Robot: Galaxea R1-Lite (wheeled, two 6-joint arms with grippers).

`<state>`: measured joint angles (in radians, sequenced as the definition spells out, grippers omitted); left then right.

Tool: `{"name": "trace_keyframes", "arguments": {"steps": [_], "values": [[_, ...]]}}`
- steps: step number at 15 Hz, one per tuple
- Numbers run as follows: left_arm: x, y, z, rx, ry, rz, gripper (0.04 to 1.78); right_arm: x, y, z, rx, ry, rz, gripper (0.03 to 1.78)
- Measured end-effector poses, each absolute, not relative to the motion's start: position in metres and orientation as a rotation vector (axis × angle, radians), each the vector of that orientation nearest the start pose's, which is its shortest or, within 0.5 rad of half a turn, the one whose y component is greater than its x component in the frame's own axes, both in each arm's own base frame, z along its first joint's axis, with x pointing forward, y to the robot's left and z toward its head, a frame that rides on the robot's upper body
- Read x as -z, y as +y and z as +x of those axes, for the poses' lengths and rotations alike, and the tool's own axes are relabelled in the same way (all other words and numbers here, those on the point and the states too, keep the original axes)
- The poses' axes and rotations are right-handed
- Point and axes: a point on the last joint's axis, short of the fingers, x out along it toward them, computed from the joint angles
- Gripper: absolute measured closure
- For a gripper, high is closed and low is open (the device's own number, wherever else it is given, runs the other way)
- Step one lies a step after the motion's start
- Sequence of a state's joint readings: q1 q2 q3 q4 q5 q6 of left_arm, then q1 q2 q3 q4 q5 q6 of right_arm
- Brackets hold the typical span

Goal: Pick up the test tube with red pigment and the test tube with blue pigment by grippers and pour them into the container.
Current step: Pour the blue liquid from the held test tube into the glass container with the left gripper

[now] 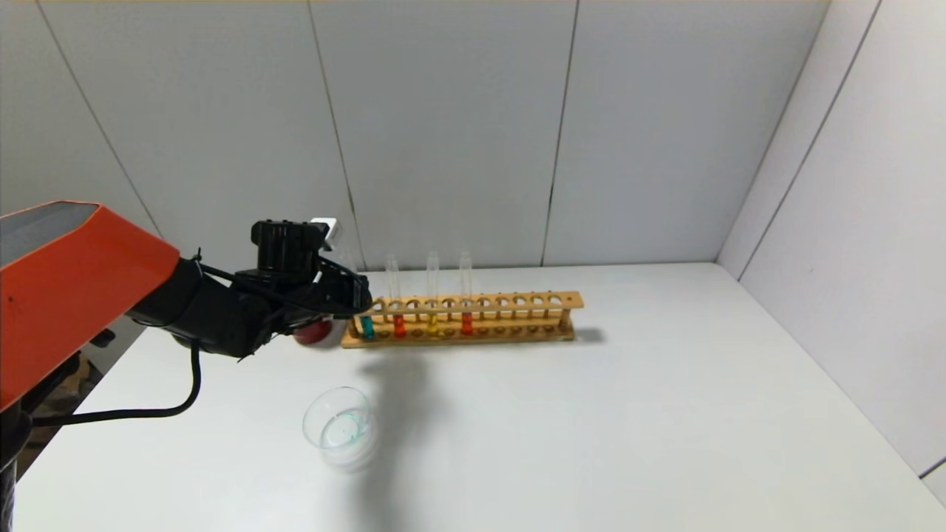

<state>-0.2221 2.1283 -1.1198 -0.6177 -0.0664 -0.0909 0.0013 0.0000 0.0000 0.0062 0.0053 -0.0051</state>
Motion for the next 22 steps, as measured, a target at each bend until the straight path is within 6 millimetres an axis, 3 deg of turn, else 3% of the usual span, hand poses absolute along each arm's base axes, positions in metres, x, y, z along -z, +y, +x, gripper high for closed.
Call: {"name": "trace_keyframes", "arguments": {"steps": [3,5,8,11,14,18,22], "values": [[-0.136,-0.090,0.397,0.218,0.340,-0.022,1.51,-0.075,0.000,-0.023,-0.007,0.006,-0.005,0.06],[-0.168,-0.086,0.389,0.202,0.286,0.012,1.51,-0.075,0.000,-0.023,-0.007,0.006,-0.005,0.06],[-0.228,-0.080,0.361,0.200,0.214,0.026,1.51,-0.075,0.000,-0.023,-0.007,0.006,-0.005,0.06],[-0.267,-0.071,0.328,0.193,0.150,0.019,1.51,-0.075,0.000,-0.023,-0.006,0.006,-0.005,0.06],[-0.273,-0.062,0.300,0.185,0.135,0.036,1.51,-0.075,0.000,-0.023,-0.007,0.006,-0.005,0.06],[-0.262,-0.043,0.272,0.168,0.159,0.158,1.51,-0.075,0.000,-0.023,-0.007,0.006,-0.005,0.06],[-0.248,-0.025,0.254,0.322,0.143,0.312,1.51,-0.075,0.000,-0.023,-0.006,0.006,-0.005,0.06]]}}
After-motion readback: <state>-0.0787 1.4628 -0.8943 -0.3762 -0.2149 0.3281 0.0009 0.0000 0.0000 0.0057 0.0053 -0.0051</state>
